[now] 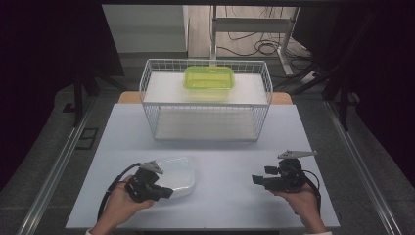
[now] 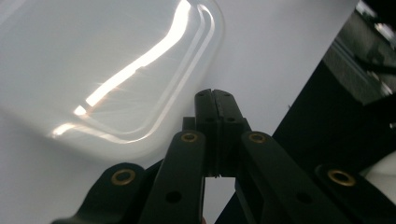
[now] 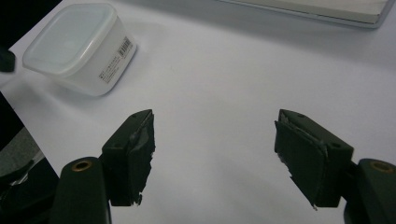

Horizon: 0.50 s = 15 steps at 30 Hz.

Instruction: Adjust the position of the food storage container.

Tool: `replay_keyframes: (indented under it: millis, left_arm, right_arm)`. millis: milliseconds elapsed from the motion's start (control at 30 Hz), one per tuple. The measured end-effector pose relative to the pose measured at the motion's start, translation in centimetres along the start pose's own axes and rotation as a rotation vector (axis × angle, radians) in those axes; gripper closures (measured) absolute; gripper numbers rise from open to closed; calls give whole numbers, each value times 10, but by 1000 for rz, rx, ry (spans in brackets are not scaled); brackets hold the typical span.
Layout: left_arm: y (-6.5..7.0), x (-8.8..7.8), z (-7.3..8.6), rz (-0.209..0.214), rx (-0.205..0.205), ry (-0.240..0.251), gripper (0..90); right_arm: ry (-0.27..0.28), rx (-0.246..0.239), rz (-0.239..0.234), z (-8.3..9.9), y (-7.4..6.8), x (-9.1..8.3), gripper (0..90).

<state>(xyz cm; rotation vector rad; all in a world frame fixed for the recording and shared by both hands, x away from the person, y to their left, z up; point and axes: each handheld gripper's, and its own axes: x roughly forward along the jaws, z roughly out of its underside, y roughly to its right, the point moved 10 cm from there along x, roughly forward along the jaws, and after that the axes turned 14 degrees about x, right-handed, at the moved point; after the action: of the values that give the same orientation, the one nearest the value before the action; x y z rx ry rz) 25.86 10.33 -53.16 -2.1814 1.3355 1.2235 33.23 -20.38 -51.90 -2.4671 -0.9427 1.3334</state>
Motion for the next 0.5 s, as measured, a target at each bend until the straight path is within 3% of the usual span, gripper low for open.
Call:
replay_keyframes:
  millis: [100, 233, 400, 500]
  left_arm:
    - [-20, -18, 6, -67, -72, 39, 899]
    - [-47, -29, 21, -165, -146, 26, 899]
    - [-70, -26, 39, -208, -234, 2, 899]
    - [-76, -17, 45, -193, -264, -10, 898]
  right_arm:
    - [-1, 1, 2, 0, 0, 1, 287]
    - [-3, 1, 1, 1, 0, 1, 287]
    - [-7, 1, 4, 1, 0, 3, 287]
    - [-9, -1, 4, 2, 1, 3, 287]
